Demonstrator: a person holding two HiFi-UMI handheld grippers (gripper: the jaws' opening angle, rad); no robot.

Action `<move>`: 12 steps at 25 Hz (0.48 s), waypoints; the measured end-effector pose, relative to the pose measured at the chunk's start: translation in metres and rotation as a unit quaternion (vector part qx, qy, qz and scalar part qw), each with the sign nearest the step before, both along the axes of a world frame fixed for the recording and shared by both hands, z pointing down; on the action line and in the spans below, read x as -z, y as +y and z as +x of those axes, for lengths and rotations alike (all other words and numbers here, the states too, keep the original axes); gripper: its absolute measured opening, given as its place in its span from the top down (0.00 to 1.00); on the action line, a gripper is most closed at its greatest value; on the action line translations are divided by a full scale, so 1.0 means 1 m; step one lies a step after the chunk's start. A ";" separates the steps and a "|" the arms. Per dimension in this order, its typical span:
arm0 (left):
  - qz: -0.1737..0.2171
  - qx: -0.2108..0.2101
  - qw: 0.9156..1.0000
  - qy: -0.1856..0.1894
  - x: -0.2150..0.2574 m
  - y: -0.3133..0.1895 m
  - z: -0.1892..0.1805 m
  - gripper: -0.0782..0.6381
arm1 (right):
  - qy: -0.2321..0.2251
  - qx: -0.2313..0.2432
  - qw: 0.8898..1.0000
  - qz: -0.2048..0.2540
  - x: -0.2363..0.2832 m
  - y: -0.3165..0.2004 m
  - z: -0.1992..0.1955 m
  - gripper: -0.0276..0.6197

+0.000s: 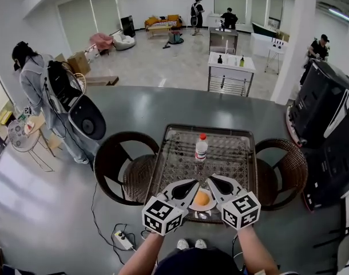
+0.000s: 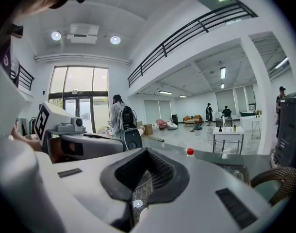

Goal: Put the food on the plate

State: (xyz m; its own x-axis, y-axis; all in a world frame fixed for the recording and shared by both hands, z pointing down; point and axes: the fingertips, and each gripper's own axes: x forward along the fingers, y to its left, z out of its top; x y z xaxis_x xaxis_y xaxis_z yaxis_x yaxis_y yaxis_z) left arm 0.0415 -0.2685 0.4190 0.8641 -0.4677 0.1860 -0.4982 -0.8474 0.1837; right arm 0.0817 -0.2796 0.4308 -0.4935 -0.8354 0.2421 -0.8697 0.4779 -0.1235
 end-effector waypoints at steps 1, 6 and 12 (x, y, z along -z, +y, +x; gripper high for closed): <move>0.002 -0.002 1.000 0.001 0.002 0.000 0.001 0.88 | -0.003 -0.001 1.000 0.005 0.004 0.000 0.000 0.95; 0.009 -0.003 1.000 0.006 0.012 0.000 0.000 0.88 | -0.011 -0.004 1.000 0.022 0.020 -0.001 -0.001 0.95; 0.013 -0.004 1.000 0.006 0.014 0.000 0.004 0.88 | -0.016 -0.004 0.999 0.032 0.028 -0.003 0.002 0.95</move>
State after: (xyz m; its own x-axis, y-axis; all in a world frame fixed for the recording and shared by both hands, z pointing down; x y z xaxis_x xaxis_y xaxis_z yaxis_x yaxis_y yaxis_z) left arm 0.0455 -0.2683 0.4050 0.8704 -0.4643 0.1636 -0.4884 -0.8562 0.1684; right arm 0.0837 -0.2823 0.4031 -0.4932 -0.8528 0.1718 -0.8696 0.4787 -0.1209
